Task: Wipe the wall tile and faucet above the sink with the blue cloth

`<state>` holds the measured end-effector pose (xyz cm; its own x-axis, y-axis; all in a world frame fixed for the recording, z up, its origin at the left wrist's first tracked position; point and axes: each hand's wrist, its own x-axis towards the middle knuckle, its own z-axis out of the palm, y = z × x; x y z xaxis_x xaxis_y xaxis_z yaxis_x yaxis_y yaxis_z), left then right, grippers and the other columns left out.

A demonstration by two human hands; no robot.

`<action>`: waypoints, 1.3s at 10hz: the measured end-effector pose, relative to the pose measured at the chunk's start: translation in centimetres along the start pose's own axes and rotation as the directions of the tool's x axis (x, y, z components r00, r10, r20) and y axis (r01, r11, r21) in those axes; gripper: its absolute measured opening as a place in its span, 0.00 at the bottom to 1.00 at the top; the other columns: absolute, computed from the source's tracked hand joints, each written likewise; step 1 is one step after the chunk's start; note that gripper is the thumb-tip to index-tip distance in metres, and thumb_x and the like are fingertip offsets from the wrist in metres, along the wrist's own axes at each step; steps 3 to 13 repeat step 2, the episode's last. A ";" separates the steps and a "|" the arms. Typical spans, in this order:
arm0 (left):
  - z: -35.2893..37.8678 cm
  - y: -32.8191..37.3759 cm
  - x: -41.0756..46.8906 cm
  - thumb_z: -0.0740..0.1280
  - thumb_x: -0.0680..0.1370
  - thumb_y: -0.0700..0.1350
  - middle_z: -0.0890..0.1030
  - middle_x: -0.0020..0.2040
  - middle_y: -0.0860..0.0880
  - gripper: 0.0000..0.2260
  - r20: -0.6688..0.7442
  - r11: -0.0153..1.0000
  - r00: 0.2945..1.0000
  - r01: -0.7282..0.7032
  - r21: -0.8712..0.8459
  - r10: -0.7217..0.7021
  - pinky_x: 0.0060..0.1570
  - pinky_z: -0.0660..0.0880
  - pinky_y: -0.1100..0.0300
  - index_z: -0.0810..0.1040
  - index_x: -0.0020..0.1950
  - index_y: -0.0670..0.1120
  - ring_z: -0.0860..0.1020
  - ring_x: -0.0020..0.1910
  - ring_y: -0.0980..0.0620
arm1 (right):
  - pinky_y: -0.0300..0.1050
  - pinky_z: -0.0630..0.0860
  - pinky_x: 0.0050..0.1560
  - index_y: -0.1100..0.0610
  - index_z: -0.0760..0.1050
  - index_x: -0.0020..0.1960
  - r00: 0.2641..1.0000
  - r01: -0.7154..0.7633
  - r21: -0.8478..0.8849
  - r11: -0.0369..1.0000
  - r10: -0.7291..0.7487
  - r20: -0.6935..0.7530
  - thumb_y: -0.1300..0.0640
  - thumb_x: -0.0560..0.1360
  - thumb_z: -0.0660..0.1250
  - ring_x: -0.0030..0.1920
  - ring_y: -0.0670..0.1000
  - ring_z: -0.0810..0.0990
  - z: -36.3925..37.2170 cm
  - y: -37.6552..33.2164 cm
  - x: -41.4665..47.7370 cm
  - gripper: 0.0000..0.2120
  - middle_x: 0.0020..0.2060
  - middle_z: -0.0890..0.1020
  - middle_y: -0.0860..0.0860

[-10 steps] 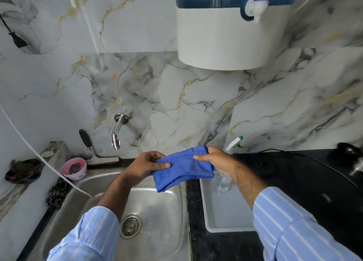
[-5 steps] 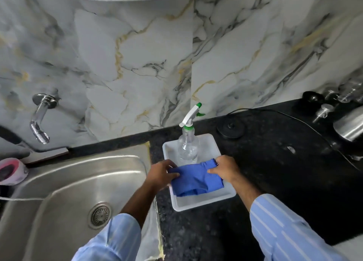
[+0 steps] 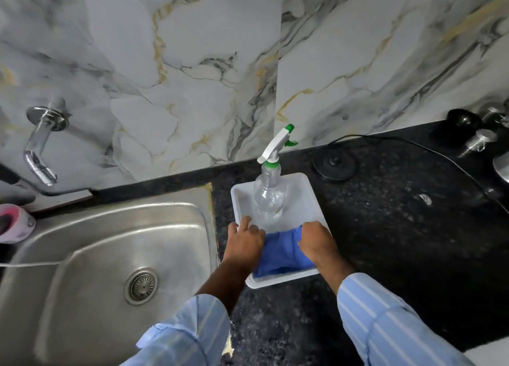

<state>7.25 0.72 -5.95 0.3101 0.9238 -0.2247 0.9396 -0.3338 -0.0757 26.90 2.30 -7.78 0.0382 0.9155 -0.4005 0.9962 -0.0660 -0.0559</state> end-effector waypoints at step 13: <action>-1.9 -6.7 -2.8 0.60 0.77 0.59 0.81 0.64 0.48 0.21 -0.284 0.994 0.959 -0.012 -0.108 -0.019 0.68 0.67 0.44 0.81 0.62 0.49 0.71 0.71 0.44 | 0.47 0.83 0.54 0.55 0.82 0.60 0.981 0.072 0.158 0.985 -0.041 -0.190 0.47 0.81 0.72 0.56 0.56 0.85 -11.7 -1.3 -4.5 0.14 0.57 0.85 0.53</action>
